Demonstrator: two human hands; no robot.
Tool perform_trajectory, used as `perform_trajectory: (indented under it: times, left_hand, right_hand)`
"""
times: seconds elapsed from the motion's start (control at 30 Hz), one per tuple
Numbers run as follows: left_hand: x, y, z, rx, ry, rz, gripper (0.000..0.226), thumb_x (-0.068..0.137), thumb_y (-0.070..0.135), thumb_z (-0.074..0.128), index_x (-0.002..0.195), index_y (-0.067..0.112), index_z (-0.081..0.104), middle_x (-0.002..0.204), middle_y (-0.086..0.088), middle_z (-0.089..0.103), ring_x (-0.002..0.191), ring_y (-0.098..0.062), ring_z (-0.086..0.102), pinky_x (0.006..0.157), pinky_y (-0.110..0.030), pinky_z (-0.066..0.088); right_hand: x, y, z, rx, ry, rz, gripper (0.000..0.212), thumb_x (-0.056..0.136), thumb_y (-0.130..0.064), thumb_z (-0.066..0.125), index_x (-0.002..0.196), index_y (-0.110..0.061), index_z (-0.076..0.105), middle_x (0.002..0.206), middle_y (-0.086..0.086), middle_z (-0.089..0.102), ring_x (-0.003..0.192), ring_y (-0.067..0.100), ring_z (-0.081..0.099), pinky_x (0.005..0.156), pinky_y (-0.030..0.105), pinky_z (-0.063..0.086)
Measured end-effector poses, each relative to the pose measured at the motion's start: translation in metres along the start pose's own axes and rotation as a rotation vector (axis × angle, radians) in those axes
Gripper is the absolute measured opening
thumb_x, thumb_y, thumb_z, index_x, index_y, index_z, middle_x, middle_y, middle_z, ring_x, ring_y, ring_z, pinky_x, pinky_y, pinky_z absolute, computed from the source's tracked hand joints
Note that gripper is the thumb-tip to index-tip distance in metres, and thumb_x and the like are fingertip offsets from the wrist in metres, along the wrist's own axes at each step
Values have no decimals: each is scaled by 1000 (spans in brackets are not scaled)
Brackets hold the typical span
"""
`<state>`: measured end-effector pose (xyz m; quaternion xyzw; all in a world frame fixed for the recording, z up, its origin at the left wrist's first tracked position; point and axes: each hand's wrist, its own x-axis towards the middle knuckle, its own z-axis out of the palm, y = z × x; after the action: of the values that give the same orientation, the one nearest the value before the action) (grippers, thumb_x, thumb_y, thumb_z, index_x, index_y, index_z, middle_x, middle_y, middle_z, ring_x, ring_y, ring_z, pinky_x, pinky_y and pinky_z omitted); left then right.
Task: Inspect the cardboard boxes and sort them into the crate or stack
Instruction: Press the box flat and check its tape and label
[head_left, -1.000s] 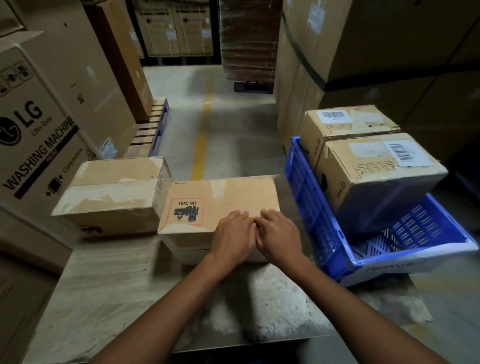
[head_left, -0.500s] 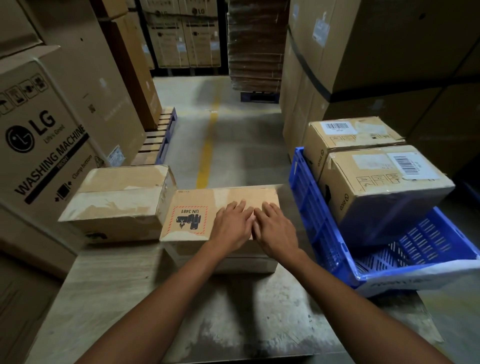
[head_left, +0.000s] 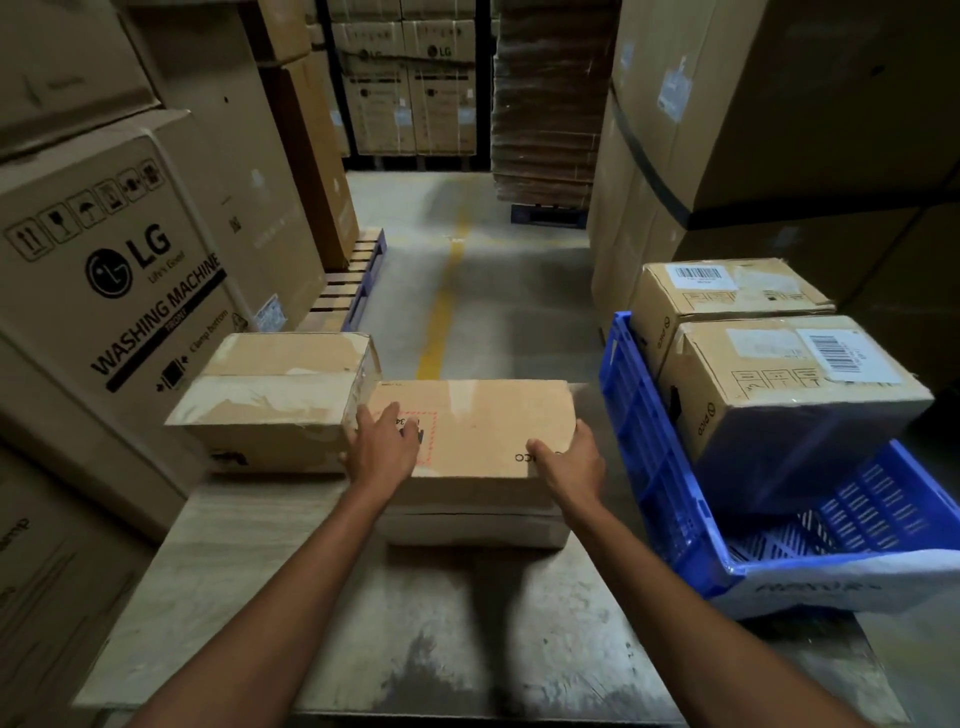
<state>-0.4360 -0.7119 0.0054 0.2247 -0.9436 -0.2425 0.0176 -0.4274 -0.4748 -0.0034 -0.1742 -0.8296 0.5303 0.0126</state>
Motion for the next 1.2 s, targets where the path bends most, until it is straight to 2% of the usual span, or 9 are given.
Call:
perform_trajectory:
  times: [0.13,0.23,0.4,0.6,0.7,0.77,0.9,1.07,1.2]
  left_hand:
    - [-5,-3,7,-122,33,-80,50,100,44,45,147,27,43,157,-11,25,138,-40,30,110,-55,32]
    - [-20,-6,24,-316,44,-135,49,101,44,44,147,28,42,155,-11,30,134,-38,36,108,-51,37]
    - [-56,-6,52,-457,1,-283,50,104,38,39,150,19,37,155,-17,26,133,-42,34,108,-45,29]
    - [-39,12,-15,-677,218,41,46,104,33,44,147,17,39,152,-5,38,138,-23,37,110,-41,34]
    - [-25,36,-63,-865,66,70,58,96,62,42,143,28,44,140,5,51,127,-15,48,108,-43,40]
    - [-25,44,-74,-935,-121,54,52,92,63,48,132,30,51,124,9,59,113,-11,56,104,-41,44]
    - [-44,41,-58,-723,-96,148,43,98,22,55,141,21,52,134,5,55,119,-13,50,103,-34,42]
    - [-71,28,-23,-487,9,329,43,102,20,51,144,15,50,158,-2,33,145,-17,29,111,-17,19]
    - [-84,28,-8,-342,99,456,39,102,21,49,140,13,53,161,-8,26,148,-22,24,114,-25,20]
  right_hand:
    - [5,-46,-13,-29,38,-152,41,88,-24,70,126,-25,55,110,-5,64,101,19,65,87,43,58]
    - [6,-85,-22,-92,95,-315,52,90,-20,67,140,-27,53,106,-11,60,99,15,63,87,37,55]
    - [2,-110,-16,-253,52,-541,49,89,-25,69,137,-22,60,126,5,67,116,27,60,99,44,48]
    - [-11,-100,-6,-250,-158,-776,34,89,-26,68,122,-32,69,130,-5,67,129,22,52,109,55,36]
    - [-24,-93,1,-161,-153,-698,37,88,-50,50,103,-31,77,149,-8,51,146,19,29,117,53,15]
    - [-30,-91,4,5,-124,-531,48,88,-57,45,106,-25,76,158,0,39,147,22,27,117,46,21]
    - [-30,-81,-2,127,-169,-349,31,97,-28,59,125,-16,67,158,-2,38,129,14,48,107,40,43]
    - [-35,-42,-13,54,-142,-420,37,94,-13,62,130,-17,65,154,-17,31,130,0,36,109,41,45]
    - [-39,-19,-18,-143,-62,-508,34,98,-23,59,132,-18,62,162,2,30,144,18,35,112,46,42]
